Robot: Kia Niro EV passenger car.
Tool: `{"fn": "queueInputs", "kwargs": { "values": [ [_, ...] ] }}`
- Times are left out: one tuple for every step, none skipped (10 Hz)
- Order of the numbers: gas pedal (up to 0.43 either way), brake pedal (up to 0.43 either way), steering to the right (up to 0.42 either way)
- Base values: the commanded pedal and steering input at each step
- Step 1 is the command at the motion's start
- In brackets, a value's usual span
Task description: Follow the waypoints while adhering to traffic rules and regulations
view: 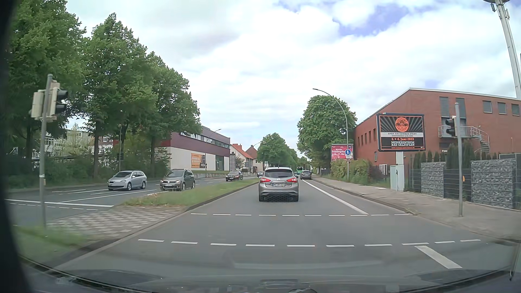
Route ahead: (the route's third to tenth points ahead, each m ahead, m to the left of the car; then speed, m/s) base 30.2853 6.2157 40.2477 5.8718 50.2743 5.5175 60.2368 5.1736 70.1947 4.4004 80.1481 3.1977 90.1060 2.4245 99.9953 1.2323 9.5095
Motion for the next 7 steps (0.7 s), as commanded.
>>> {"fn": "queueInputs", "kwargs": {
  "values": [
    [0.197, 0.000, 0.000],
    [0.197, 0.000, 0.000],
    [0.197, 0.000, 0.000],
    [0.197, 0.000, 0.000],
    [0.197, 0.000, 0.000],
    [0.197, 0.000, 0.000],
    [0.197, 0.000, 0.000]
  ]
}}
